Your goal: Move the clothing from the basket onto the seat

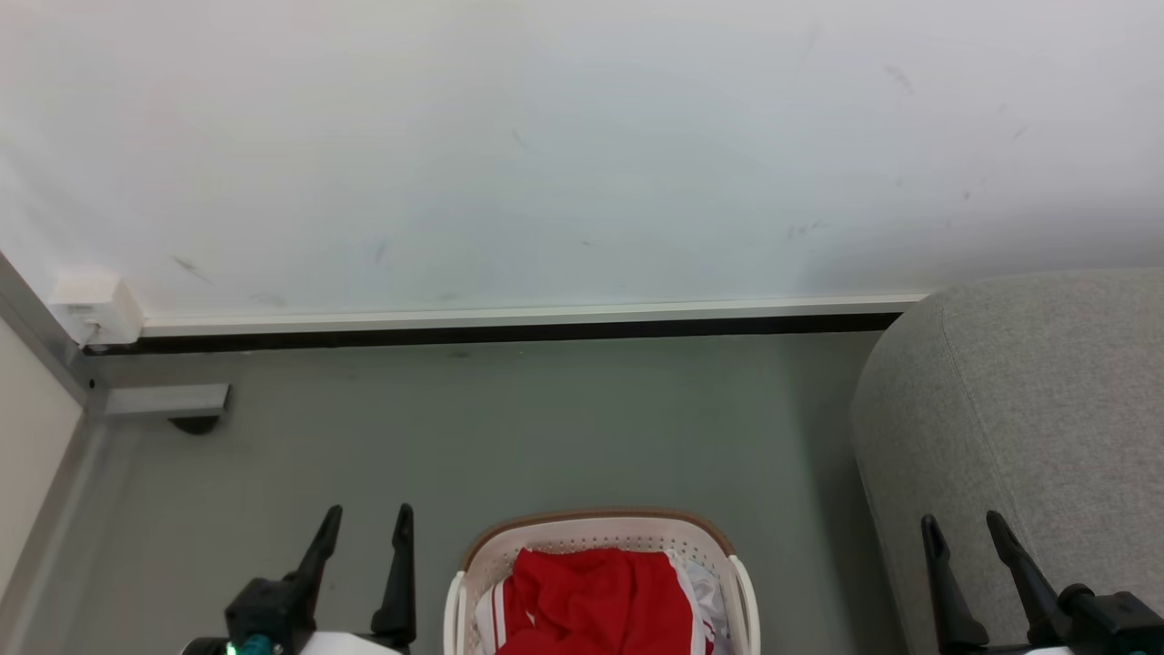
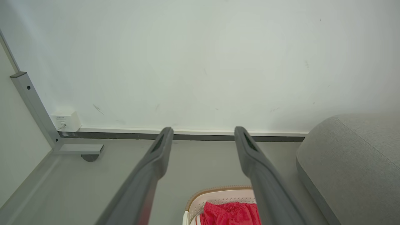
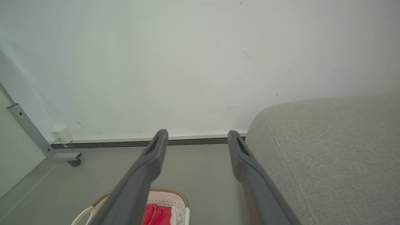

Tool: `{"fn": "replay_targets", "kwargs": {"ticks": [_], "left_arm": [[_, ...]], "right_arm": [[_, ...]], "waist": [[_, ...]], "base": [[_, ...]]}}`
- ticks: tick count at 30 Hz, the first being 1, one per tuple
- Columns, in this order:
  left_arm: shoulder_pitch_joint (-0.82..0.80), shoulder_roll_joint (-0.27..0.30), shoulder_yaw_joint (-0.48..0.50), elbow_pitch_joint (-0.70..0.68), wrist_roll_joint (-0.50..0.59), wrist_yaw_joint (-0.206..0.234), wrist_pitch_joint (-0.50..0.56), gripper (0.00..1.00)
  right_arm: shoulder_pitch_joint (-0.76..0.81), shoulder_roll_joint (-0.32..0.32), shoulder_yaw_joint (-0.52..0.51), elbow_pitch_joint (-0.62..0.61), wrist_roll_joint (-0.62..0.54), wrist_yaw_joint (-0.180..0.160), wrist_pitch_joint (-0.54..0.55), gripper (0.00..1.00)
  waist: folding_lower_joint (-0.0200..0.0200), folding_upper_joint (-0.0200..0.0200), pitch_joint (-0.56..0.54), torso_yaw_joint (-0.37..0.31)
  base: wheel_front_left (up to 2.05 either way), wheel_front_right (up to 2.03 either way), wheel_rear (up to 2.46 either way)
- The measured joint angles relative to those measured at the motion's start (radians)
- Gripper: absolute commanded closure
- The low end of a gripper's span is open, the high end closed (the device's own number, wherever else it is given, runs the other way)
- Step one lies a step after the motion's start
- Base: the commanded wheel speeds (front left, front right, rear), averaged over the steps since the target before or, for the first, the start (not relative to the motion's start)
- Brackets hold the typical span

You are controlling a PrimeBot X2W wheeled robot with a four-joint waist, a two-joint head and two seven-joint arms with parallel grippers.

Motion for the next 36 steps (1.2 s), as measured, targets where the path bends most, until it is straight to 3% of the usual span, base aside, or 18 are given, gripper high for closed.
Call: {"fn": "replay_targets", "kwargs": {"ticks": [21,36], "left_arm": [[0.013,-0.026,0.013,0.009,0.147,-0.025,-0.040,0.00],[0.012,-0.040,0.032,0.018,0.154,-0.040,-0.041,0.00]], "right_arm": [[-0.002,-0.012,0.013,0.012,-0.119,0.000,-0.040,0.00],[-0.018,-0.013,0.022,0.001,-0.112,0.000,-0.041,0.00]], "waist": [[0.0000,0.0000,0.002,-0.004],[0.0000,0.0000,0.017,-0.039]], "base": [[0.00,0.00,0.00],[0.00,0.00,0.00]]}}
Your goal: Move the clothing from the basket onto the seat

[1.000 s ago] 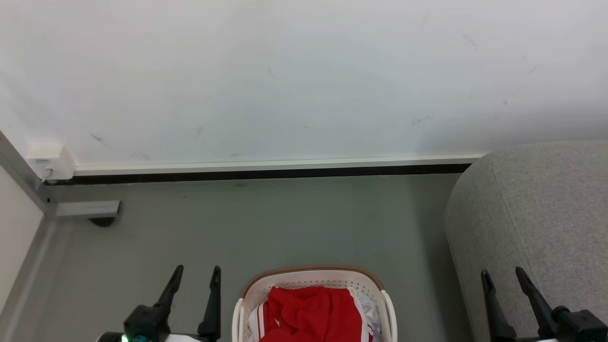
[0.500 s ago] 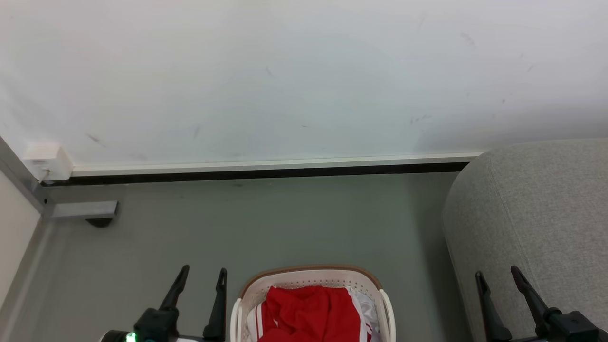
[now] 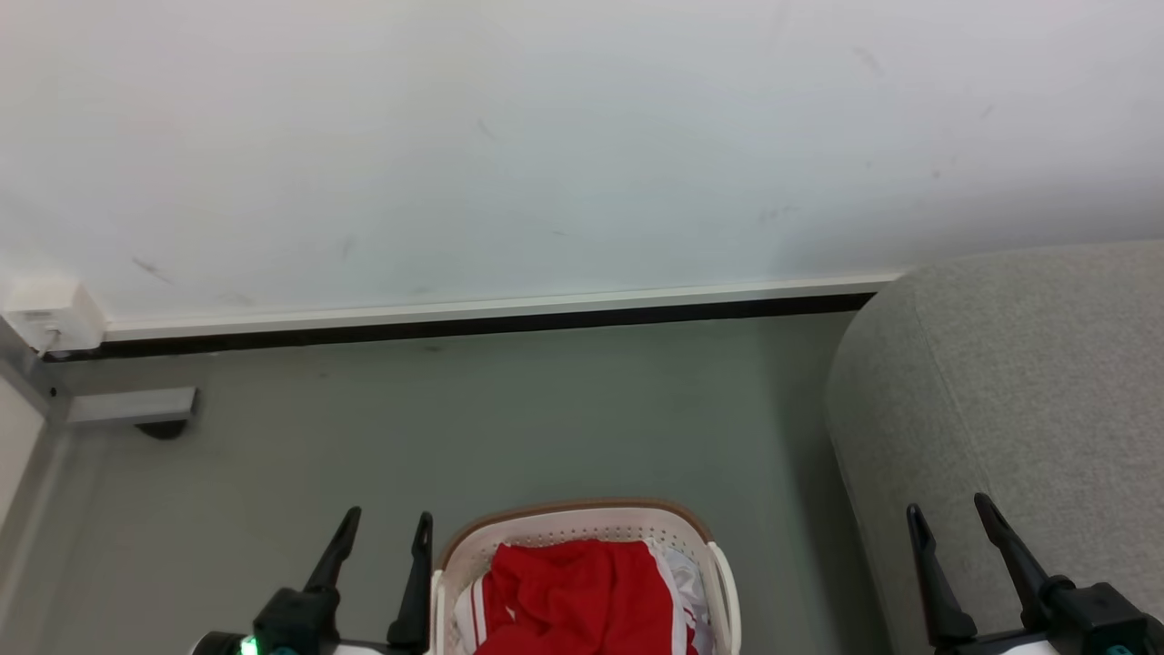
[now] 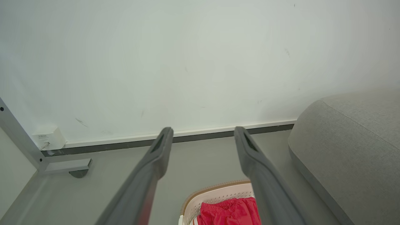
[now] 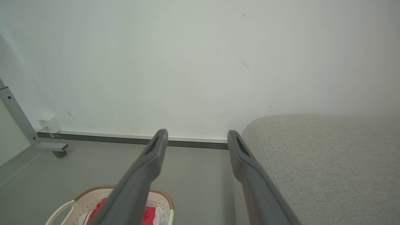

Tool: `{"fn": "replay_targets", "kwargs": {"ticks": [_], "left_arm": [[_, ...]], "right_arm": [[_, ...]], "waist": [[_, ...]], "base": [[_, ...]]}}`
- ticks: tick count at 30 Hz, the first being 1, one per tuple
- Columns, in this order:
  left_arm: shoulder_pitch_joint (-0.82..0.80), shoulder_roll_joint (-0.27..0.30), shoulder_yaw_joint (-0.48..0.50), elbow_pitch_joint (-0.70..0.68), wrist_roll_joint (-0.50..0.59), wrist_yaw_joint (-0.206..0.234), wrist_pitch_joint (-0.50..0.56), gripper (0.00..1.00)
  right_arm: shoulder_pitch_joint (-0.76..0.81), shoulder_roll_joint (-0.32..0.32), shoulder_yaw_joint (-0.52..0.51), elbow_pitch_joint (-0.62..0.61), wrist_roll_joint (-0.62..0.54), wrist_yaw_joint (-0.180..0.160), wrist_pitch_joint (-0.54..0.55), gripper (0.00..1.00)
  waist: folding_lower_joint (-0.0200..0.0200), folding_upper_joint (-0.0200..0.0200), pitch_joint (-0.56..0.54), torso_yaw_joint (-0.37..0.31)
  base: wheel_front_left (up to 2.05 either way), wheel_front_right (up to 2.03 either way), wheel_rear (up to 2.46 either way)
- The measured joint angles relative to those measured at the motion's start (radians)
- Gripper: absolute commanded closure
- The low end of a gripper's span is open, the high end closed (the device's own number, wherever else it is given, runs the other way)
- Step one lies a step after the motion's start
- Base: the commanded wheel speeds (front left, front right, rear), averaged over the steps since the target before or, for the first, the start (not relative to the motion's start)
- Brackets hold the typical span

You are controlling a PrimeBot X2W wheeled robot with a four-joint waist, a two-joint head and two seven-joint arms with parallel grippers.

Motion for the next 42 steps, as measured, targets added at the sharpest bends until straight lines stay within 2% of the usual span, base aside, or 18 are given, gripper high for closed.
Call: {"fn": "replay_targets", "kwargs": {"ticks": [6,12,19,26,35,42], "left_arm": [[-0.030,-0.005,-0.002,0.002,0.003,-0.011,0.000,0.00],[-0.135,-0.008,-0.043,0.058,0.025,-0.044,-0.001,0.00],[-0.320,-0.012,-0.139,0.306,0.065,-0.071,0.002,0.00],[-0.553,-0.015,-0.247,0.540,0.095,-0.079,0.077,0.00],[-0.723,-0.015,-0.326,0.739,0.023,-0.018,0.148,0.00],[-0.823,-0.016,-0.365,0.848,-0.019,0.018,0.156,0.00]], "right_arm": [[-0.026,-0.005,0.005,-0.028,0.001,0.000,0.000,0.00],[-0.065,-0.010,0.004,-0.082,-0.001,0.000,0.000,0.00],[-0.129,-0.010,-0.009,-0.145,-0.010,0.000,0.000,0.00],[-0.205,-0.005,-0.004,-0.191,-0.027,0.000,0.000,0.00],[-0.288,0.010,0.010,-0.254,-0.043,0.000,0.000,0.00],[-0.321,0.016,0.015,-0.288,-0.051,0.000,0.000,0.00]], "waist": [[0.0000,0.0000,0.027,-0.036],[0.0000,0.0000,0.100,-0.066],[0.0001,0.0000,0.233,-0.094],[0.0003,0.0000,0.396,-0.107],[0.0002,0.0000,0.593,-0.130],[0.0001,0.0000,0.713,-0.145]], "base": [[0.00,0.00,0.00],[0.00,0.00,0.00],[0.00,0.00,0.00],[0.00,0.00,0.00],[0.00,0.00,0.00],[0.00,0.00,0.00]]}}
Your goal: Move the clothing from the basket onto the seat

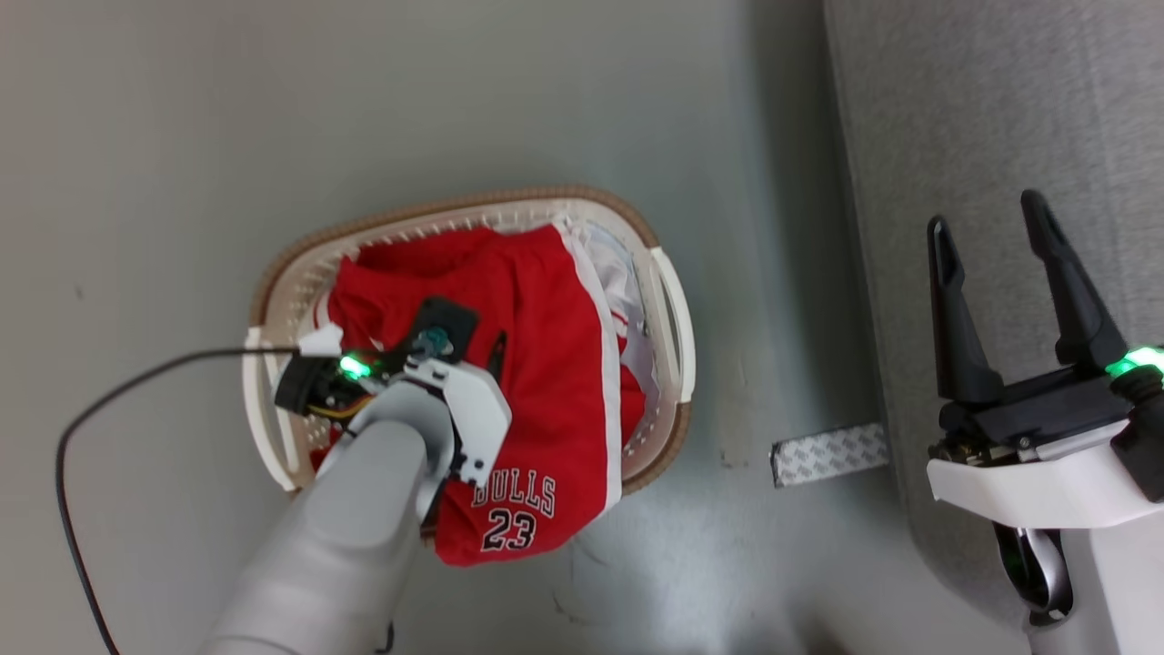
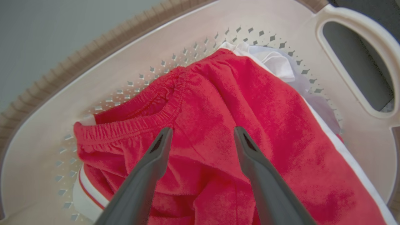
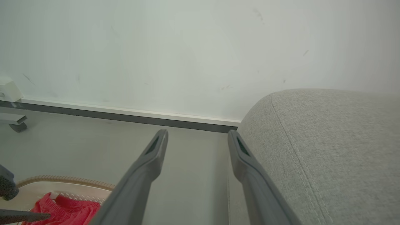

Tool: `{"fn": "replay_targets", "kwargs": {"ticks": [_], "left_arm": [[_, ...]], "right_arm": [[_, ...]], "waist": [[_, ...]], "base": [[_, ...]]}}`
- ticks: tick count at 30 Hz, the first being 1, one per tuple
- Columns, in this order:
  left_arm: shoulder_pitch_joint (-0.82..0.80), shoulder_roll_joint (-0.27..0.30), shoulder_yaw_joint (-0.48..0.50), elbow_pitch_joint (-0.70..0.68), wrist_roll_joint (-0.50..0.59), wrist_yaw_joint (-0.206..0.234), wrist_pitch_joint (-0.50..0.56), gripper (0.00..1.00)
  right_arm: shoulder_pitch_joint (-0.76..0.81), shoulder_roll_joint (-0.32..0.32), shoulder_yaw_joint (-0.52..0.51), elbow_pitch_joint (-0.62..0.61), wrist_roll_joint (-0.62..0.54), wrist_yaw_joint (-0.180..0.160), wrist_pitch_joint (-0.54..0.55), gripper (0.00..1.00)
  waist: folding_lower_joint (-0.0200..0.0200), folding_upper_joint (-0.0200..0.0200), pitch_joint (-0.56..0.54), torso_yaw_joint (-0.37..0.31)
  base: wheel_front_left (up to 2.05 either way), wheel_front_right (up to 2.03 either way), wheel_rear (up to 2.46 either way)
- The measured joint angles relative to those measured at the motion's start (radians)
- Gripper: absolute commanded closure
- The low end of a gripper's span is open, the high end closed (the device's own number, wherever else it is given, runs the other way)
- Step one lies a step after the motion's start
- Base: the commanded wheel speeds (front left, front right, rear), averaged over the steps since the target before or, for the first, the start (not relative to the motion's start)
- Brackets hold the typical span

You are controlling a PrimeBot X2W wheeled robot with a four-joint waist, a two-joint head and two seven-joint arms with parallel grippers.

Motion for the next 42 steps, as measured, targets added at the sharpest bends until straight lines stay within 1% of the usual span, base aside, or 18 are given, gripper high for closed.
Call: {"fn": "replay_targets", "kwargs": {"ticks": [5,10,11,12,13,14,19,25,28,30,37,42], "left_arm": [[-0.073,0.000,-0.019,0.074,-0.008,0.019,0.010,0.00],[-0.145,0.002,-0.032,0.142,-0.007,0.022,0.019,0.00],[-0.157,0.003,-0.035,0.153,-0.007,0.018,0.019,0.02],[-0.164,0.004,-0.036,0.159,-0.007,0.015,0.017,0.51],[-0.169,0.004,-0.039,0.164,-0.006,0.012,0.012,0.95],[-0.173,0.004,-0.043,0.169,-0.006,0.008,0.007,1.00],[-0.178,0.003,-0.034,0.188,-0.023,0.000,-0.039,1.00],[-0.118,0.002,-0.013,0.184,-0.085,-0.010,-0.107,1.00],[-0.056,0.002,-0.021,0.137,-0.134,-0.023,-0.126,1.00],[-0.007,0.002,-0.036,0.100,-0.160,-0.024,-0.135,1.00],[0.143,0.002,-0.080,-0.014,-0.256,0.002,-0.149,1.00],[0.226,0.002,-0.100,-0.094,-0.300,0.030,-0.151,1.00]], "right_arm": [[-0.022,0.002,0.000,-0.021,-0.001,0.000,0.000,0.00],[-0.033,0.006,-0.001,-0.040,-0.002,0.000,0.000,0.00],[-0.035,0.007,-0.002,-0.041,-0.001,0.000,0.000,0.00],[-0.035,0.008,-0.004,-0.042,-0.001,0.000,0.000,0.00],[-0.035,0.010,-0.006,-0.041,-0.002,0.000,0.000,0.00],[-0.035,0.011,-0.008,-0.041,-0.001,0.000,0.000,0.00],[-0.028,0.019,-0.022,-0.029,0.001,0.000,0.000,0.00],[0.002,0.023,-0.028,0.008,0.002,0.000,0.000,0.00],[0.032,0.021,-0.027,0.028,0.002,0.000,0.000,0.00],[0.058,0.019,-0.027,0.043,0.003,0.000,0.000,0.00],[0.167,0.013,-0.020,0.090,0.008,0.000,0.000,0.00],[0.251,0.016,-0.026,0.115,0.010,0.000,0.000,0.00]], "waist": [[0.0000,0.0000,0.077,-0.005],[0.0000,0.0000,0.149,-0.012],[0.0000,0.0000,0.162,-0.013],[-0.0001,0.0000,0.173,-0.015],[0.0000,0.0000,0.182,-0.016],[0.0000,0.0000,0.188,-0.017],[-0.0001,0.0000,0.164,-0.011],[-0.0001,0.0000,0.068,0.009],[-0.0001,0.0000,-0.003,0.023],[-0.0001,0.0000,-0.056,0.034],[-0.0004,0.0000,-0.264,0.073],[-0.0005,0.0000,-0.414,0.100]], "base": [[0.00,0.00,0.00],[0.00,0.00,0.00],[0.00,0.00,0.00],[0.00,0.00,0.00],[0.00,0.00,0.00],[0.00,0.00,0.00],[0.00,0.00,0.00],[0.00,0.00,0.00],[0.00,0.00,0.00],[0.00,0.00,0.00],[0.00,0.00,0.00],[0.00,0.00,0.00]]}}
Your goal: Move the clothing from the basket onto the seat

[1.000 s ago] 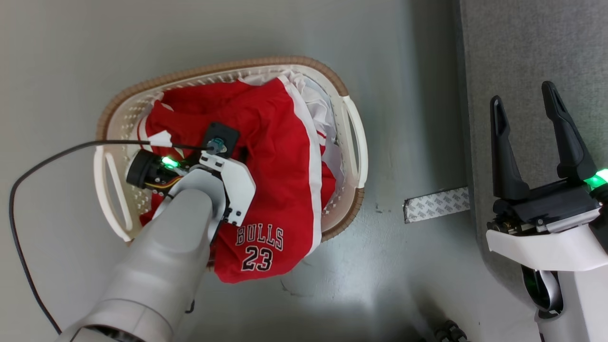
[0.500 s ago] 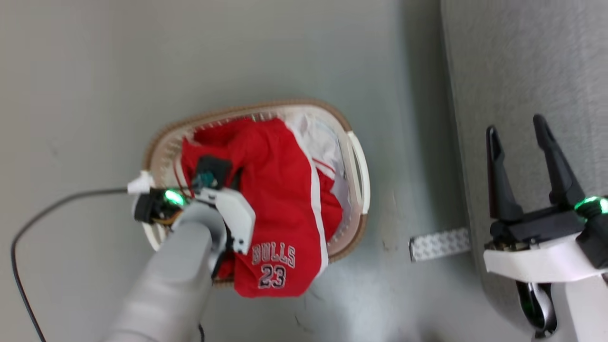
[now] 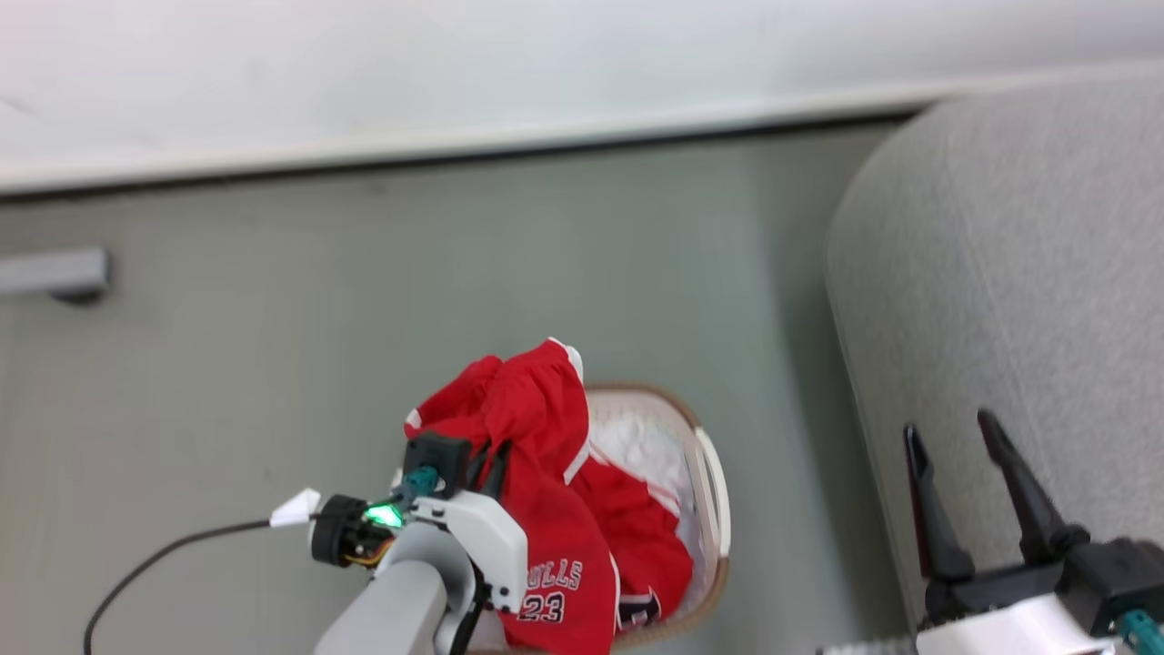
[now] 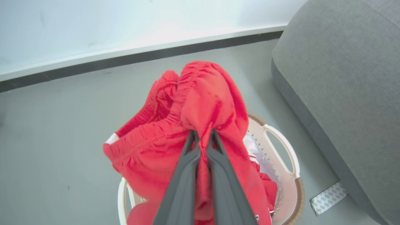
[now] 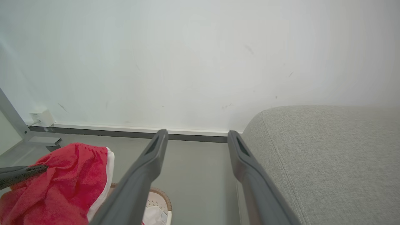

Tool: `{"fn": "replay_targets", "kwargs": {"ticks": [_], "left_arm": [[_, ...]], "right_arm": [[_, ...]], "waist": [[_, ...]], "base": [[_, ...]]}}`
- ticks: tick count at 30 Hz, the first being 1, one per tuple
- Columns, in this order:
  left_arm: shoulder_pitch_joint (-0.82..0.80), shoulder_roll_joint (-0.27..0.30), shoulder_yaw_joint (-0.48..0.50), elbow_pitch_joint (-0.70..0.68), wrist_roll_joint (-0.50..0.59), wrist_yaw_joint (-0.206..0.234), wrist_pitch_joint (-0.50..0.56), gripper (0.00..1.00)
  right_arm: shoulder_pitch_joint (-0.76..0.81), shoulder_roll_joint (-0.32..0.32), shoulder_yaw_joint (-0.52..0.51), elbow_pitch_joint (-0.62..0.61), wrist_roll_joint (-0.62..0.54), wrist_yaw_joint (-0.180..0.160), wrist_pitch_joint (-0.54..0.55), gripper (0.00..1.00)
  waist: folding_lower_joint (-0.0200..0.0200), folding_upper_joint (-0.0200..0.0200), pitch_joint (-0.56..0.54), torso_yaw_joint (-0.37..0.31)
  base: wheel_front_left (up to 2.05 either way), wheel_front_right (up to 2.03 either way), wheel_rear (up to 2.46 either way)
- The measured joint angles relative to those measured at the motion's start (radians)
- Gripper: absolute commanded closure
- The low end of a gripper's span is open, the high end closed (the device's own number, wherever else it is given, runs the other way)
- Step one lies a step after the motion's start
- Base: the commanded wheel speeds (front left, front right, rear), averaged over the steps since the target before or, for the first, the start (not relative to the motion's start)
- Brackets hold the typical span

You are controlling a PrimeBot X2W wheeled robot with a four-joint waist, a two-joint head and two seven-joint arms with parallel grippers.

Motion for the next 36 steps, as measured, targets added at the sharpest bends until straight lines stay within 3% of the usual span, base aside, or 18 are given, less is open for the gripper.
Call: {"fn": "replay_targets", "kwargs": {"ticks": [8,15,26,36], "left_arm": [[0.074,0.004,0.004,-0.121,-0.029,0.042,0.000,1.00],[0.126,0.060,0.027,-0.275,-0.045,0.078,0.031,1.00],[0.192,0.148,0.042,-0.533,-0.061,0.136,0.136,1.00],[0.239,0.194,0.047,-0.652,-0.063,0.168,0.187,1.00]], "right_arm": [[0.113,0.005,-0.005,0.027,0.004,0.000,0.000,0.00],[0.170,0.005,-0.002,0.038,0.004,0.000,0.000,0.00],[0.198,-0.001,-0.001,0.044,0.000,0.000,0.000,0.00],[0.203,-0.002,0.006,0.041,0.000,0.000,0.000,0.00]], "waist": [[-0.0001,0.0000,-0.204,0.034],[-0.0001,0.0000,-0.324,0.046],[0.0001,0.0000,-0.405,0.049],[0.0003,0.0000,-0.418,0.054]], "base": [[0.00,0.00,0.00],[0.00,0.00,0.00],[0.00,0.00,0.00],[0.00,0.00,0.00]]}}
